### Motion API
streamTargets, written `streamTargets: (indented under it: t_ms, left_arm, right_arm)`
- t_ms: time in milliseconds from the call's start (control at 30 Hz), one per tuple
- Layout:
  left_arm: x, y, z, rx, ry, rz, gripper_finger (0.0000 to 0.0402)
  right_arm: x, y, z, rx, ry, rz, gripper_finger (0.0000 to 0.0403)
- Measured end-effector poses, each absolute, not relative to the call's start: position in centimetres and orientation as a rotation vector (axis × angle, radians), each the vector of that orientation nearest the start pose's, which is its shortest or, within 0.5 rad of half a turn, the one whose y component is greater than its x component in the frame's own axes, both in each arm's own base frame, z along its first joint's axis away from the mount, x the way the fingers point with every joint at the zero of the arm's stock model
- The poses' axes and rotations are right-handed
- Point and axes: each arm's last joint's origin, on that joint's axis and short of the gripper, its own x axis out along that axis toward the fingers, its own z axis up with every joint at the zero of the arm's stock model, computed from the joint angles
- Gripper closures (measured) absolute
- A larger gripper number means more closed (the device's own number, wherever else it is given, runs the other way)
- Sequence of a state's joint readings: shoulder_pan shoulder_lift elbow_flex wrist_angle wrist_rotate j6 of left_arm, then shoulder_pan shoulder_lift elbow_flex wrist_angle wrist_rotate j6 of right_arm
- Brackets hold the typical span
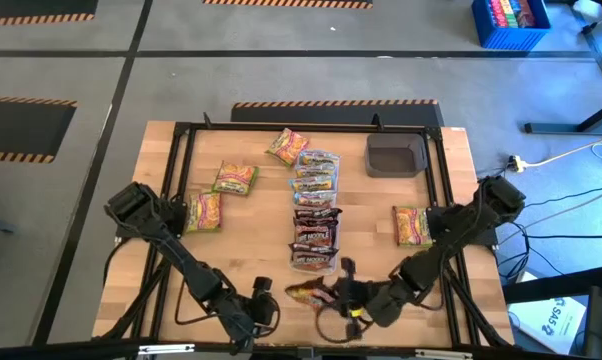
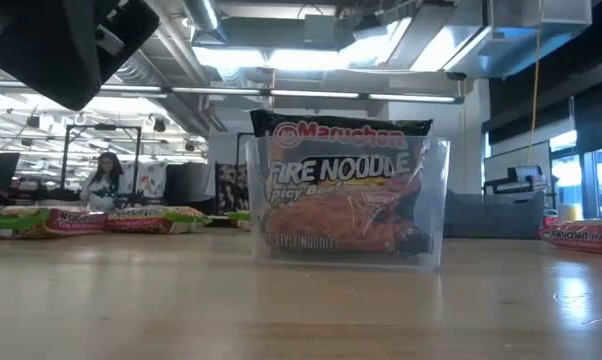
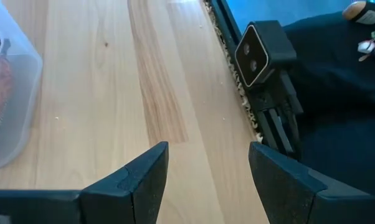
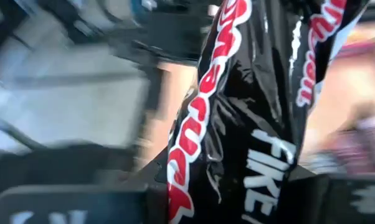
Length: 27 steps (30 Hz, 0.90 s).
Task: Sort Maruchan noodles
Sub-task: Put the black noodle pack into the bottom transparent bin
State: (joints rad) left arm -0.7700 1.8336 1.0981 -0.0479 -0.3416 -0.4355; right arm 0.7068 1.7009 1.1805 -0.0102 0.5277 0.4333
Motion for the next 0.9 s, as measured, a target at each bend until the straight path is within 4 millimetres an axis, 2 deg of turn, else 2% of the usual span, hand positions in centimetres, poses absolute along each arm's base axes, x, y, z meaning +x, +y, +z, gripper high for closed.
streamTargets:
  t_ms: [167,333,433,700,900]
  left_arm:
    - [27.9,-25.4,17.1,0.007,0.744,-0.244,0.0184]
    - [27.9,-25.4,17.0,0.011,0.747,-0.236,0.0184]
    - [27.9,-25.3,17.0,0.012,0.748,-0.235,0.0184]
    - [27.8,-25.3,17.0,0.016,0.751,-0.232,0.0184]
    - [27.9,-25.3,17.0,0.015,0.749,-0.230,0.0184]
  right_arm:
    - [31.6,20.4,26.8,-0.050,0.597,-0.002,0.0303]
    - [33.3,16.9,25.5,-0.091,0.789,0.015,0.0304]
    - [33.3,15.5,24.7,-0.117,0.890,-0.016,0.0304]
    - [33.3,15.3,23.7,-0.101,0.976,0.036,0.0305]
    - [33.3,15.2,22.5,-0.080,0.959,0.052,0.0305]
